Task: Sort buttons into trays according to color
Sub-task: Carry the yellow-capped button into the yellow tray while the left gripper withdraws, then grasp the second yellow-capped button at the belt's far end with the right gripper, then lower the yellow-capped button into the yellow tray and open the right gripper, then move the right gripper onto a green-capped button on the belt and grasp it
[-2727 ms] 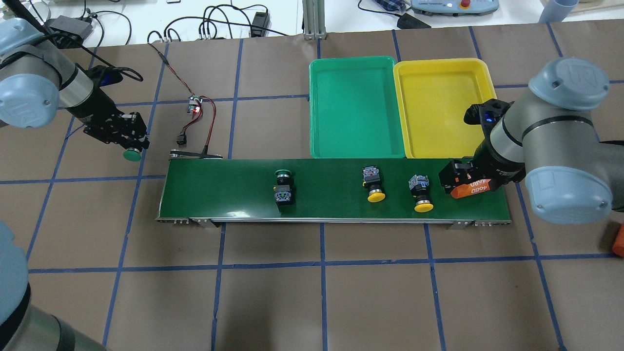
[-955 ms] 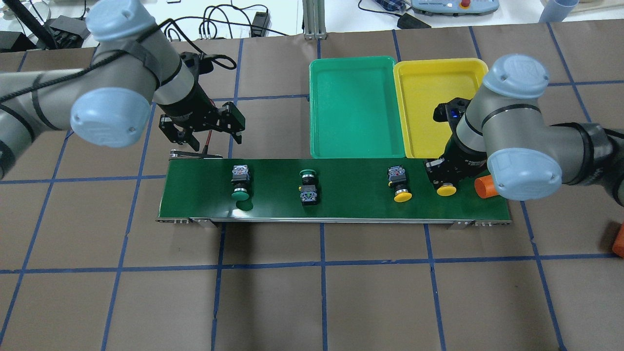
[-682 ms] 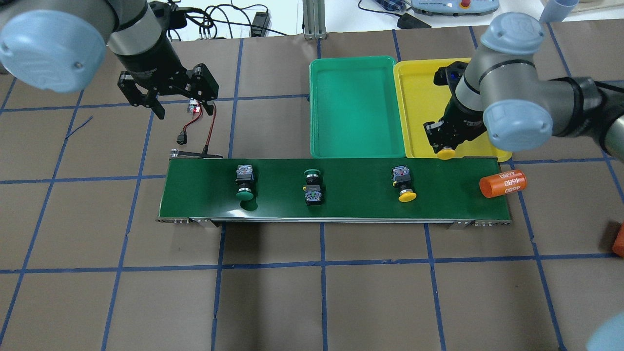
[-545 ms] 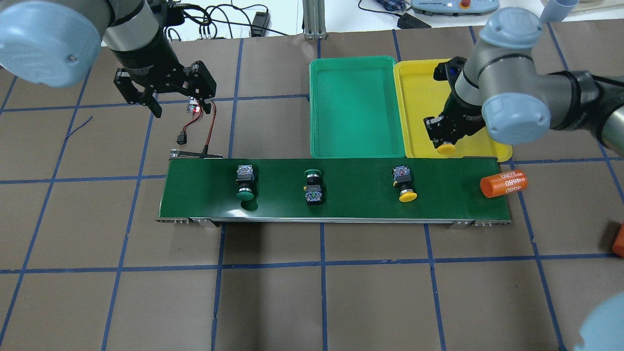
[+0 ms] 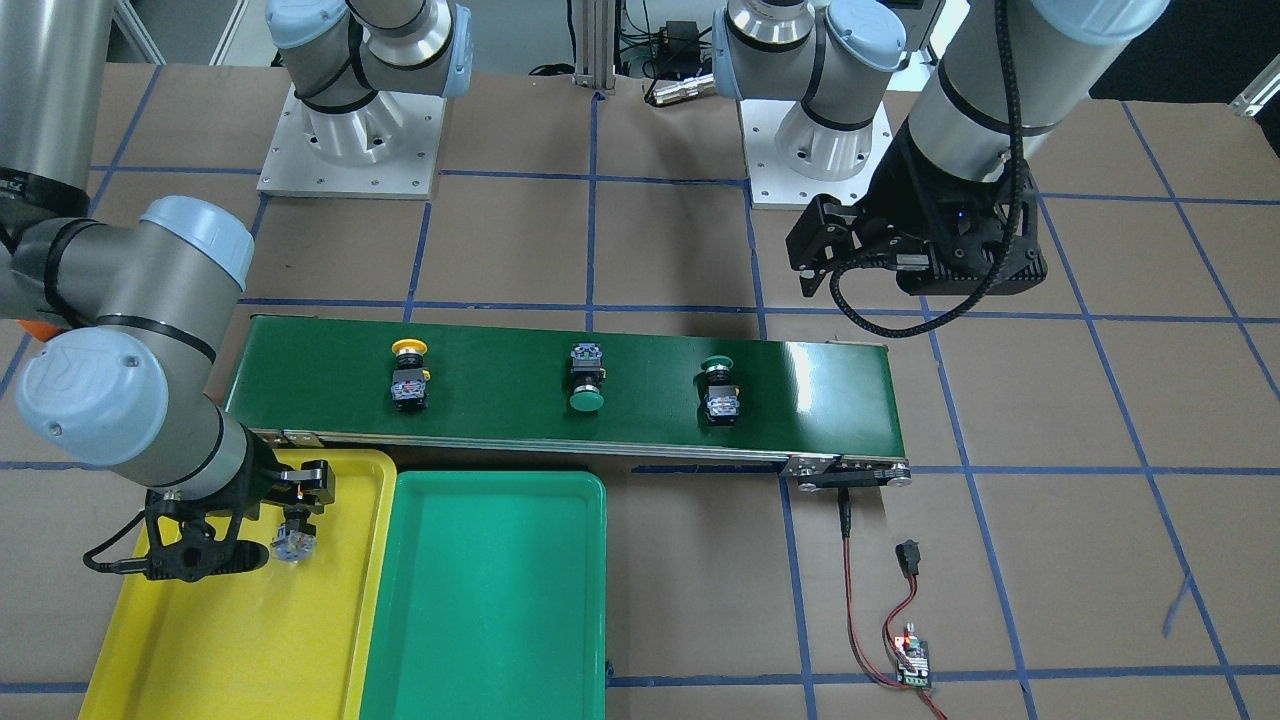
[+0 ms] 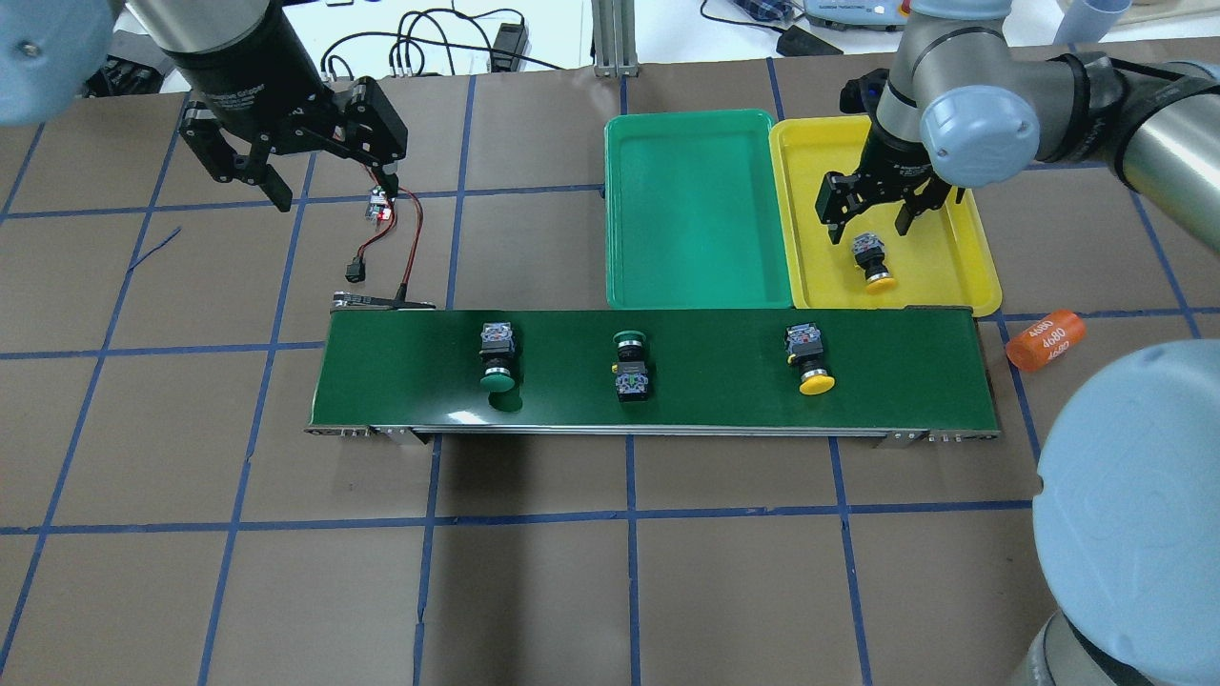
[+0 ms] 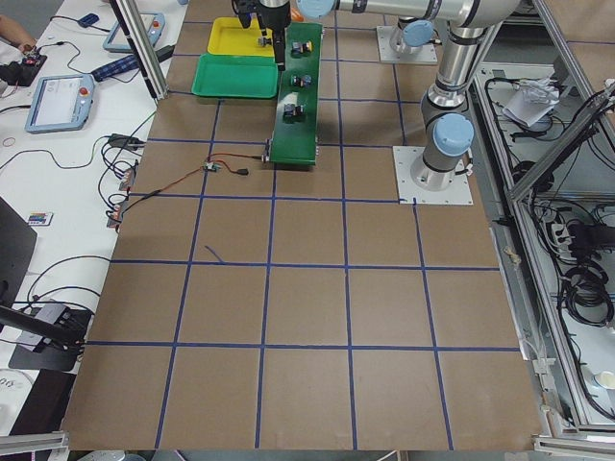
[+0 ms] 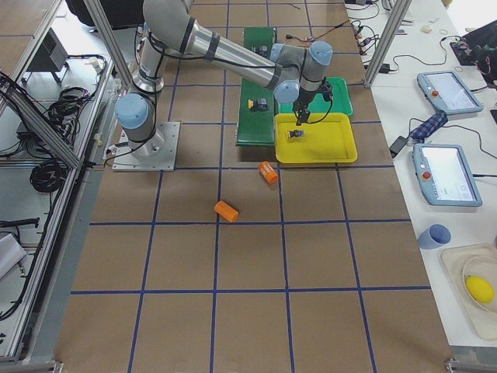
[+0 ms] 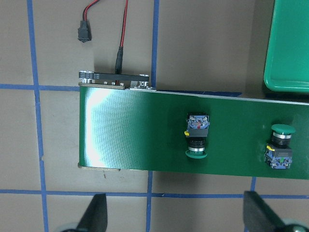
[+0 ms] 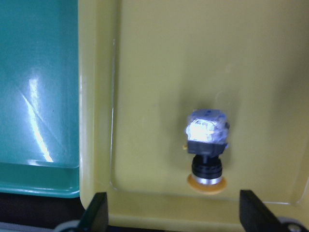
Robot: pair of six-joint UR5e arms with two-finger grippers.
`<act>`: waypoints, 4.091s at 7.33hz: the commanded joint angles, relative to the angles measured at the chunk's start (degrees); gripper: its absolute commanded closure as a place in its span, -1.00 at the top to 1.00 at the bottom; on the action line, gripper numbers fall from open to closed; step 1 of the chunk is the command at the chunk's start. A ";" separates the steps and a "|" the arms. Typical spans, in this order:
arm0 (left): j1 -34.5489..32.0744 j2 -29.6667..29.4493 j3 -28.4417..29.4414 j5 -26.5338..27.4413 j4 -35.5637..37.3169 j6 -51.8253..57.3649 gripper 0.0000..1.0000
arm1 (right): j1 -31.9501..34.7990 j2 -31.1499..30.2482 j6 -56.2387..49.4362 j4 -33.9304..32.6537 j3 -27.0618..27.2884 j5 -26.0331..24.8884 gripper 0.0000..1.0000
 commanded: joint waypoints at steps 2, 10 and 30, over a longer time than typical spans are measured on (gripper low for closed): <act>1.01 4.16 -5.69 0.68 -0.38 0.18 1.00 | 0.46 -7.84 0.34 3.57 7.75 0.90 0.93; 1.02 4.17 -6.84 1.12 6.74 -0.17 1.00 | 2.75 -14.47 -0.27 -8.20 23.18 2.23 -0.82; 1.11 4.08 -5.96 1.12 6.83 -0.35 1.00 | 12.94 -13.05 9.31 -6.00 21.83 1.96 1.00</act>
